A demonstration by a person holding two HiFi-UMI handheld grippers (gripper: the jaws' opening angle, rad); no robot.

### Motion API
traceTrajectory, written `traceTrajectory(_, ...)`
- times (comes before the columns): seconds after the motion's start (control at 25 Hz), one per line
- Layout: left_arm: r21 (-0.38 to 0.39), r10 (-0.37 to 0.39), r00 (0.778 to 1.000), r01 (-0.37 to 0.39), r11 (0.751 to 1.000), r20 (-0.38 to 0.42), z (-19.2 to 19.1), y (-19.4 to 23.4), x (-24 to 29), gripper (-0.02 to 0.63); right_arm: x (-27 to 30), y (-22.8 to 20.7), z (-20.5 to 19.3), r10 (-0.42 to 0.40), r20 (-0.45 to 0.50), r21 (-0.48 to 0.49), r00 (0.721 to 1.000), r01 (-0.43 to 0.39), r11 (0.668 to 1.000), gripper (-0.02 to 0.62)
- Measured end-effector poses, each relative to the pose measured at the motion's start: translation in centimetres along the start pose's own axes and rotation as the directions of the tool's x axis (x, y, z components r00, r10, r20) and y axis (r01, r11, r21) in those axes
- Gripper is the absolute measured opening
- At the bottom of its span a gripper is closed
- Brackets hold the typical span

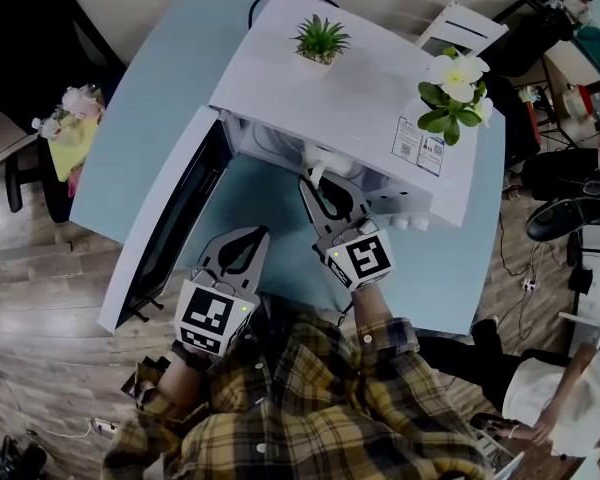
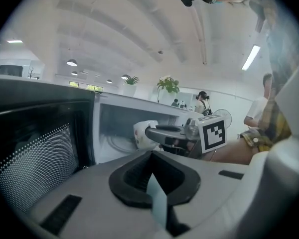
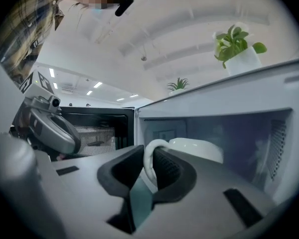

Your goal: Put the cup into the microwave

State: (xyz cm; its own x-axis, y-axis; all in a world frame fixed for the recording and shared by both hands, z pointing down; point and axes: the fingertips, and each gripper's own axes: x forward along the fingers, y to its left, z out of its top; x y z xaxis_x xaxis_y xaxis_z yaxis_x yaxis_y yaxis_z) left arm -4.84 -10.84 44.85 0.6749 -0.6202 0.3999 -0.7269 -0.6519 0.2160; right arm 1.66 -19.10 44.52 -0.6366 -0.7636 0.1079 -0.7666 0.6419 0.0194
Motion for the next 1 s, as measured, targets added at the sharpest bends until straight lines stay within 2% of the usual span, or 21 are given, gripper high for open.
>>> traceTrajectory(0.32, -0.004, 0.002, 1.000, -0.002, 1.000, -0.003, 0.2, 0.2, 0.3, -0.009, 2.2, -0.8, -0.9, -0.009, -0.003, -0.035, 1.000, 0.009, 0.999, 0.061)
traceTrajectory(0.76, -0.013, 0.045, 0.999, -0.045, 0.999, 0.006, 0.4, 1.5, -0.2, -0.009, 3.1, -1.7, -2.4, -0.081, 0.001, -0.090, 0.997, 0.081, 0.993, 0.063)
traceTrajectory(1.0, -0.018, 0.035, 0.999, -0.035, 0.999, -0.001, 0.2, 1.3, 0.0, -0.009, 2.6, -1.9, -4.3, -0.077, -0.047, -0.048, 0.996, 0.075, 0.996, 0.057)
